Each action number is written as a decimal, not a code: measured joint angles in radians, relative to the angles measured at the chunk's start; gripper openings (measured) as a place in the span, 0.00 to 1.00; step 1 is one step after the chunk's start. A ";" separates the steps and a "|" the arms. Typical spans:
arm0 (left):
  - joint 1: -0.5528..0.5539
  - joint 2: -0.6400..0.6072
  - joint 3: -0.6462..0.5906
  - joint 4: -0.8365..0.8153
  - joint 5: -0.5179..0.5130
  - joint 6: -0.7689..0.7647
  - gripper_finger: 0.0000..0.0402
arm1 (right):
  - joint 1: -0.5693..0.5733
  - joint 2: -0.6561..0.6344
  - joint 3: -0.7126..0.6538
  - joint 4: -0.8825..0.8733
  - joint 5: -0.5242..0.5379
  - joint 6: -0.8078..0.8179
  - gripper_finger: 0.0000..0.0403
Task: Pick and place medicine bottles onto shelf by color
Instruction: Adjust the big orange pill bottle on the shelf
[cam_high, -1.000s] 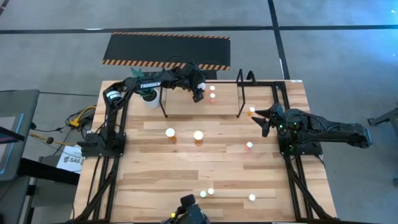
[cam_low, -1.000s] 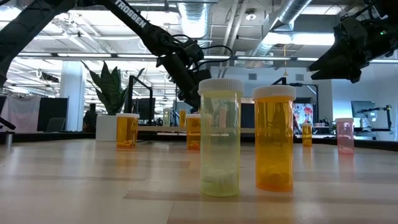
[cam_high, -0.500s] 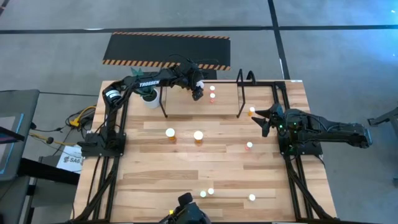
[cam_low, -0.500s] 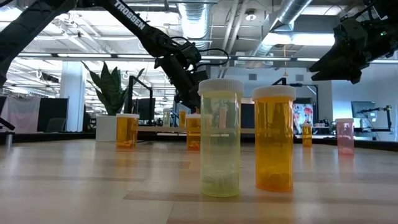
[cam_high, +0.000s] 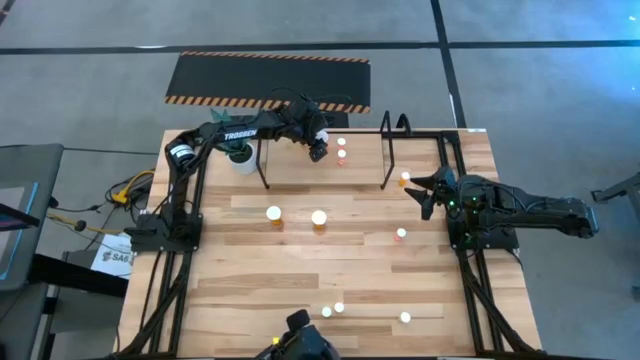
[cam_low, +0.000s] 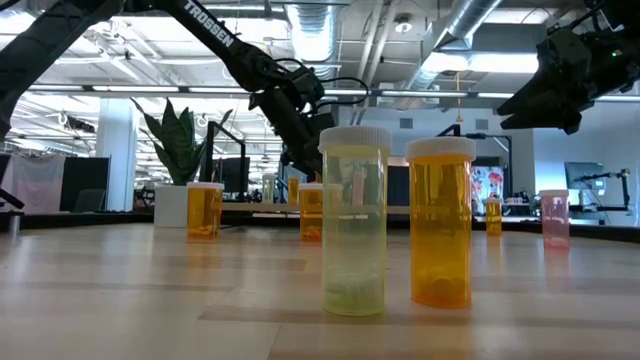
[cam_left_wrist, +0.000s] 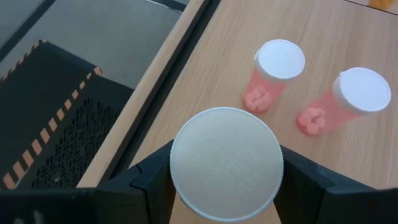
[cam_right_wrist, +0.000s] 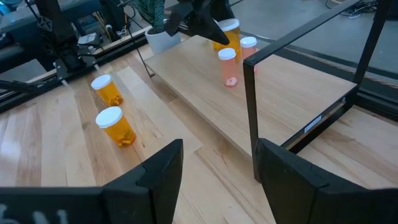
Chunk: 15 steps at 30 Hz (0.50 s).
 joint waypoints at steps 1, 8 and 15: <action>0.000 0.007 0.000 0.011 -0.001 0.000 0.50 | 0.000 0.000 0.000 0.000 0.000 0.000 0.56; 0.001 0.014 -0.001 0.015 -0.005 -0.007 0.50 | 0.000 0.000 0.000 -0.001 0.000 0.000 0.56; 0.002 0.014 -0.001 0.016 -0.005 -0.011 0.50 | 0.000 0.000 0.000 -0.001 0.000 0.000 0.56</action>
